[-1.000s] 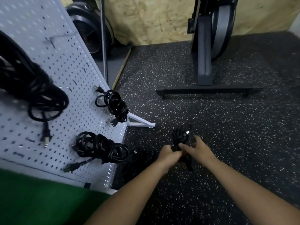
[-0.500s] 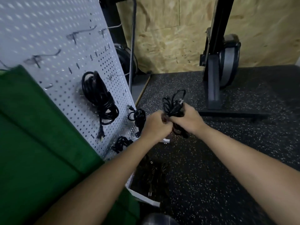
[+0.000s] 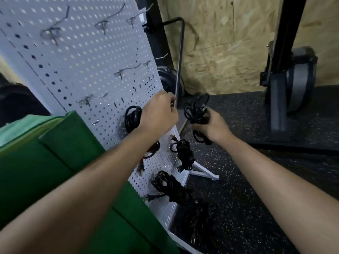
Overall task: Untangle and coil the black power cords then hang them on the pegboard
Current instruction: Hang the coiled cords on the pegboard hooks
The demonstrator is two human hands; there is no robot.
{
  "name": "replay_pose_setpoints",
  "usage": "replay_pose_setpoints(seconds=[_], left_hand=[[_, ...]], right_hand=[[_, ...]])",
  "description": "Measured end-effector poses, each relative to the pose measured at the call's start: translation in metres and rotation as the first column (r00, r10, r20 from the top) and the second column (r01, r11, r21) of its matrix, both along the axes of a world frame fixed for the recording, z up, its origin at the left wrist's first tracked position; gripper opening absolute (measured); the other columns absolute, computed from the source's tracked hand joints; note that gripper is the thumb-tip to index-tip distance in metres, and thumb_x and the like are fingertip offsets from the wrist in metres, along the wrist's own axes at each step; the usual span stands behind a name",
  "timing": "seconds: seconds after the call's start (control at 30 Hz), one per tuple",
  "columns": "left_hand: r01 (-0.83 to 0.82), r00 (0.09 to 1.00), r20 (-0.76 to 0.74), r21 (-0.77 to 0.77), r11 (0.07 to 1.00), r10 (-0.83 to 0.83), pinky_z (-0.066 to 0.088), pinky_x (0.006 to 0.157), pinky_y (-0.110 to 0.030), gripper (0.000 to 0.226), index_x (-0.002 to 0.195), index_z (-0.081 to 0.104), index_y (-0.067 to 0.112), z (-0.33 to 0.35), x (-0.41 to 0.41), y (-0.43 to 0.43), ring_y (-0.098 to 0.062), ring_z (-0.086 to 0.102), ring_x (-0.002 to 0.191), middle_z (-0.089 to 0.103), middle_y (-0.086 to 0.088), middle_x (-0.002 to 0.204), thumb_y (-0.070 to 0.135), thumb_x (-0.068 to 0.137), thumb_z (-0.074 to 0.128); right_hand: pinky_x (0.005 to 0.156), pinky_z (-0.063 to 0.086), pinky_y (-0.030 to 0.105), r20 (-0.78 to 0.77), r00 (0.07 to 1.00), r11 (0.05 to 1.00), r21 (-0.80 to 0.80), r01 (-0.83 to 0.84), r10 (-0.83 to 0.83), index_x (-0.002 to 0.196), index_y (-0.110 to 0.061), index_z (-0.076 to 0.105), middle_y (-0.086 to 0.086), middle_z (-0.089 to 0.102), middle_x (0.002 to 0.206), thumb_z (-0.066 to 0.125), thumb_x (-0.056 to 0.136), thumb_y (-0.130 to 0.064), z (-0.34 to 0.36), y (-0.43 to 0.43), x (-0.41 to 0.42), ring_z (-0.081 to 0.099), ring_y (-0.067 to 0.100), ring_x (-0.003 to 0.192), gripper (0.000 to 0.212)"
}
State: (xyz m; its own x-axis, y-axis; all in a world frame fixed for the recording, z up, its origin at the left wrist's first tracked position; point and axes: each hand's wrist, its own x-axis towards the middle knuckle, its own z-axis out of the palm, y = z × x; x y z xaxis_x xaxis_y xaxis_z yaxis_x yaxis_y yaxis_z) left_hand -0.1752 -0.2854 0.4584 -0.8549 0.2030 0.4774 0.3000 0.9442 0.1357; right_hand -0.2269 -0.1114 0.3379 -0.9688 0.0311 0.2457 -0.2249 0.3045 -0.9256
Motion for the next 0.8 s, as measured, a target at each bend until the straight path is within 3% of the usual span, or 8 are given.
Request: replay_pose_setpoints(seconds=[0.1,0.17,0.23,0.37,0.43,0.67,0.73,0.8], left_hand=[[-0.193,0.957,0.191,-0.135,0.972,0.216,0.05,0.082,-0.037,0.004,0.094,0.057,0.019,0.023,-0.016,-0.005,-0.025,0.056,0.087,0.054,-0.004,0.099,0.015,0.092,0.059],[-0.214,0.906,0.316,-0.23,0.949,0.281,0.047,0.07,-0.033,0.026,0.078,0.036,0.023,0.03,-0.025,-0.001,-0.02,0.048,0.071,0.044,-0.002,0.083,0.014,0.093,0.056],[-0.177,0.878,0.381,-0.308,0.935,0.291,0.048,0.068,-0.035,0.005,0.103,0.054,0.012,0.029,-0.034,0.002,-0.023,0.051,0.08,0.057,-0.014,0.106,0.013,0.099,0.051],[-0.106,0.813,0.498,-0.379,0.919,0.3,0.048,0.09,-0.035,0.059,0.16,0.027,0.0,0.012,-0.055,0.002,-0.026,0.052,0.113,0.046,-0.02,0.149,0.013,0.106,0.045],[-0.119,0.792,0.525,-0.368,0.922,0.312,0.045,0.101,-0.038,0.07,0.164,0.008,0.001,0.004,-0.06,0.001,-0.034,0.047,0.137,0.026,-0.018,0.166,0.013,0.107,0.046],[-0.158,0.823,0.496,-0.265,0.951,0.275,0.032,0.123,-0.045,0.078,0.164,-0.002,-0.001,-0.013,-0.066,-0.003,-0.038,0.02,0.157,0.001,-0.015,0.174,0.019,0.107,0.047],[-0.182,0.817,0.519,-0.183,0.966,0.252,0.038,0.117,-0.042,0.076,0.164,0.002,-0.001,-0.014,-0.069,-0.005,-0.038,0.027,0.154,0.007,-0.017,0.172,0.018,0.106,0.048],[-0.231,0.809,0.548,-0.034,0.972,0.212,0.051,0.088,-0.029,0.06,0.156,0.027,-0.001,-0.012,-0.072,-0.005,-0.033,0.057,0.125,0.044,-0.02,0.152,0.015,0.103,0.052]], right_hand=[[0.093,0.048,0.032,-0.018,1.0,1.0,0.001,-0.018,0.018,0.131,-0.022,0.065,-0.002,0.071,0.122,0.093,0.077,-0.029,0.007,-0.011,-0.015,0.064,0.019,0.112,0.062],[0.094,0.048,0.032,-0.025,0.999,1.0,-0.006,-0.026,0.026,0.134,-0.019,0.064,0.0,0.07,0.125,0.092,0.077,-0.027,0.007,-0.019,-0.021,0.064,0.02,0.115,0.064],[0.099,0.05,0.036,-0.036,0.999,1.0,0.001,-0.027,0.027,0.135,-0.02,0.064,0.002,0.071,0.129,0.091,0.078,-0.027,0.006,-0.027,-0.025,0.064,0.022,0.119,0.063],[0.091,0.05,0.033,-0.047,0.998,0.999,-0.017,-0.035,0.035,0.128,-0.021,0.066,0.0,0.072,0.123,0.091,0.078,-0.031,0.005,-0.038,-0.036,0.066,0.021,0.112,0.057],[0.085,0.047,0.029,-0.054,0.998,0.998,-0.052,-0.025,0.022,0.127,-0.022,0.065,-0.002,0.073,0.118,0.09,0.079,-0.032,0.007,-0.042,-0.038,0.066,0.018,0.106,0.055],[0.075,0.049,0.016,-0.131,0.991,0.983,-0.175,-0.053,0.03,0.118,-0.022,0.066,-0.008,0.075,0.106,0.088,0.082,-0.025,0.01,-0.053,-0.04,0.069,0.005,0.097,0.042],[0.076,0.05,0.018,-0.155,0.986,0.982,-0.17,-0.085,0.059,0.119,-0.022,0.066,-0.008,0.075,0.106,0.087,0.083,-0.024,0.01,-0.057,-0.041,0.07,0.006,0.098,0.042],[0.077,0.052,0.021,-0.157,0.985,0.983,-0.159,-0.096,0.071,0.12,-0.02,0.067,-0.007,0.075,0.105,0.086,0.084,-0.023,0.008,-0.061,-0.044,0.07,0.009,0.098,0.042]])
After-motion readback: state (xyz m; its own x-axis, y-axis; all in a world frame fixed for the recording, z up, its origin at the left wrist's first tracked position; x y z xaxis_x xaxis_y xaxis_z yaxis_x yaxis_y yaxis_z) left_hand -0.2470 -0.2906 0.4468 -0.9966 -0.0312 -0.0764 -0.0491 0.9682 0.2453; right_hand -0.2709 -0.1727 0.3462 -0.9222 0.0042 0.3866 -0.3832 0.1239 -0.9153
